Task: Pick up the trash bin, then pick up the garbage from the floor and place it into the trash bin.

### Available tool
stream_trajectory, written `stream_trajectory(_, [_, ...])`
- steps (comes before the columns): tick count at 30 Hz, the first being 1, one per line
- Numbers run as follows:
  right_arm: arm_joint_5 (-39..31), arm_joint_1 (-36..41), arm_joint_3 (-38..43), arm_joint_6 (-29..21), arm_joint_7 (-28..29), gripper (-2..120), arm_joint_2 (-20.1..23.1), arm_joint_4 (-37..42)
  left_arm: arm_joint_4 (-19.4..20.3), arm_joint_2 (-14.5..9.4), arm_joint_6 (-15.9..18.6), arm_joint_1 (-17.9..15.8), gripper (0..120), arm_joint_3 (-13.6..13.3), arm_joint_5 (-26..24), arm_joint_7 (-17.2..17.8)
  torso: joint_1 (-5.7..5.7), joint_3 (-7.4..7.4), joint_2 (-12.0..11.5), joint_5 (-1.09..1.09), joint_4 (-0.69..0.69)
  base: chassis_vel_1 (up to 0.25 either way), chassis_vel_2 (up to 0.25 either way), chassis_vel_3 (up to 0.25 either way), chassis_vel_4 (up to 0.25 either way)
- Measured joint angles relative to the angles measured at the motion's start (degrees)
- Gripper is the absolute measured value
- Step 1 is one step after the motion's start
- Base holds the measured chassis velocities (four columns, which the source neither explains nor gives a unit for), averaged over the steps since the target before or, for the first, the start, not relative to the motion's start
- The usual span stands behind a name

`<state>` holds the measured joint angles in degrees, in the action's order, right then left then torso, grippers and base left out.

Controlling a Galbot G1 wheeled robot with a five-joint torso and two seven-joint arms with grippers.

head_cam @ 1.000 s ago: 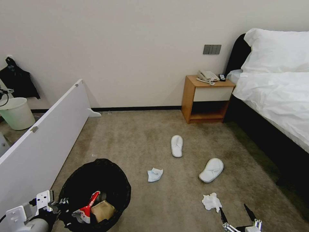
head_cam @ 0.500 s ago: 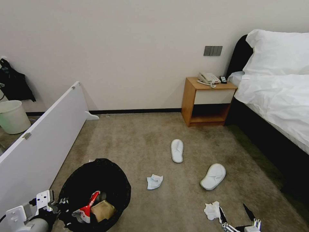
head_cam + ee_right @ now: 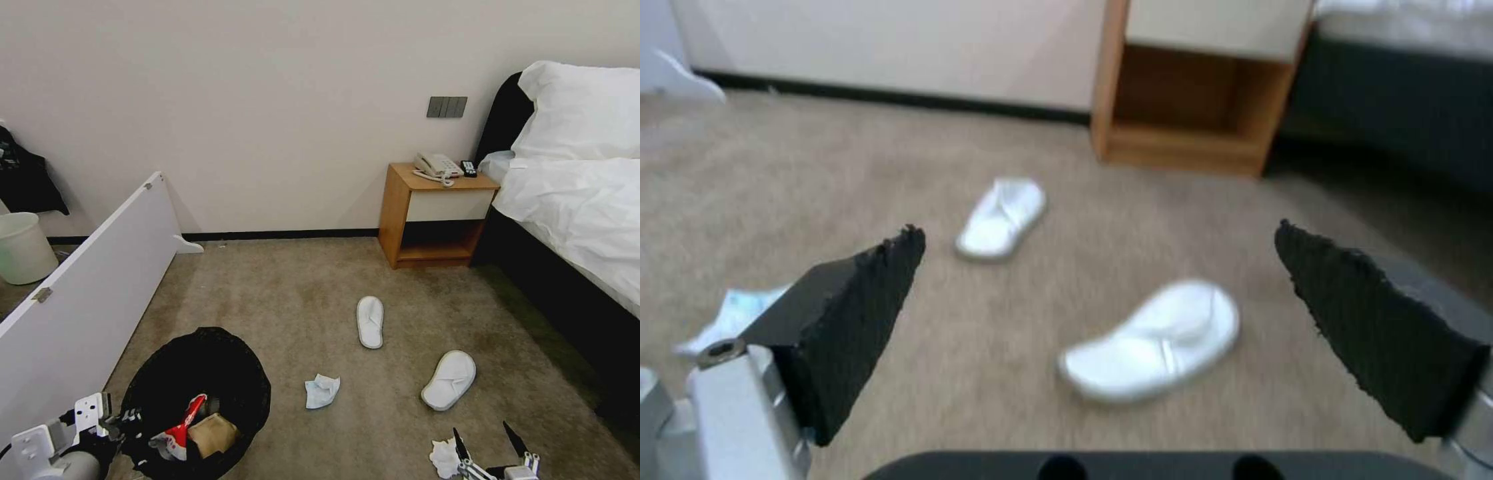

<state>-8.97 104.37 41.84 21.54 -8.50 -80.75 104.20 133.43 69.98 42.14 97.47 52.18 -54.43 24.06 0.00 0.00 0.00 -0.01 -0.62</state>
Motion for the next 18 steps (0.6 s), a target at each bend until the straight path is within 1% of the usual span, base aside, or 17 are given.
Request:
stream_trajectory(1, [0.0,0.0,0.0,0.0,0.0,100,0.0,0.0,0.0,0.0,0.0,0.0,2,0.0,0.0,0.0,0.0,0.0,0.0,0.0,0.0,0.0,0.0,0.0,0.0])
stream_trajectory(2, [-0.3,0.1,-0.6,-1.5,1.6,100,0.6,-0.1,0.0,0.0,0.0,0.0,2,0.0,0.0,0.0,0.0,0.0,0.0,0.01,0.0,0.0,0.0,0.0,0.0])
stream_trajectory(3, [-0.3,0.1,-0.6,-1.5,1.6,100,0.6,-0.1,0.0,0.0,0.0,0.0,2,0.0,0.0,0.0,0.0,0.0,0.0,0.01,0.0,0.0,0.0,0.0,0.0])
stream_trajectory(5, [-0.7,0.1,-1.4,-4.0,3.9,100,1.4,-0.3,0.0,0.0,0.0,0.0,2,0.0,0.0,0.0,0.0,0.0,0.0,0.01,0.0,0.0,0.0,0.0,0.0])
stream_trajectory(6, [-1.1,0.1,-2.0,-6.2,5.3,100,1.8,-0.5,0.1,0.0,0.0,0.0,2,0.0,0.0,0.0,0.0,0.0,0.0,0.01,0.0,0.0,0.0,0.0,0.0])
stream_trajectory(7, [-1.1,0.1,-2.0,-6.2,5.3,100,1.8,-0.5,0.1,0.0,0.0,0.0,2,0.0,0.0,0.0,0.0,0.0,0.0,0.01,0.0,0.0,0.0,0.0,0.0])
stream_trajectory(8, [-1.6,0.0,-2.4,-8.0,6.4,100,2.1,-0.5,0.1,0.0,0.0,0.0,2,0.0,0.0,0.0,0.0,0.0,0.0,0.01,0.0,0.0,0.0,0.0,0.0])
stream_trajectory(9, [-1.6,0.0,-2.4,-8.0,6.4,100,2.1,-0.5,0.1,0.0,0.0,0.0,2,0.0,0.0,0.0,0.0,0.0,0.0,0.01,0.0,0.0,0.0,0.0,0.0])
stream_trajectory(10, [-2.1,-0.2,-2.9,-10.9,8.0,100,2.4,-0.5,0.1,0.0,0.0,0.0,2,0.0,0.0,0.0,0.0,0.0,0.0,0.01,0.0,0.0,0.0,0.0,0.0])
stream_trajectory(11, [-2.1,-0.2,-2.9,-10.9,8.0,100,2.4,-0.5,0.1,0.0,0.0,0.0,2,0.0,0.0,0.0,0.0,0.0,0.0,0.01,0.0,0.0,0.0,0.0,0.0])
stream_trajectory(13, [-2.2,-1.2,-3.3,-15.3,9.6,100,2.8,-1.0,0.2,-0.1,0.0,0.0,2,-0.1,0.0,0.1,0.0,0.0,0.0,0.0,0.0,0.0,0.0,0.0,0.0])
stream_trajectory(14, [-2.2,-1.2,-3.3,-15.3,9.6,100,2.8,-1.0,0.2,-0.1,0.0,0.0,2,-0.1,0.0,0.1,0.0,0.0,0.0,0.0,0.0,0.0,0.0,0.0,0.0])
stream_trajectory(15, [-0.9,-2.6,-3.3,-19.4,10.6,100,3.0,-2.6,0.4,-0.1,0.0,0.0,2,-0.1,0.0,0.1,0.0,0.0,0.0,0.02,0.01,0.0,0.0,0.0,0.0])
stream_trajectory(16, [-0.5,-3.7,-3.2,-22.2,10.9,100,3.2,-3.8,0.5,-0.2,0.0,0.0,2,0.1,-0.2,0.1,0.0,0.0,0.0,0.01,0.0,0.0,0.0,0.0,0.0])
stream_trajectory(17, [-0.5,-3.7,-3.2,-22.2,10.9,100,3.2,-3.8,0.5,-0.2,0.0,0.0,2,0.1,-0.2,0.1,0.0,0.0,0.0,0.01,0.0,0.0,0.0,0.0,0.0])
stream_trajectory(18, [-0.5,-4.7,-3.0,-24.0,10.9,100,3.3,-5.0,0.6,-0.2,0.0,0.1,2,0.3,-0.4,0.1,0.0,0.0,0.0,0.02,0.0,0.0,0.0,0.0,0.0])
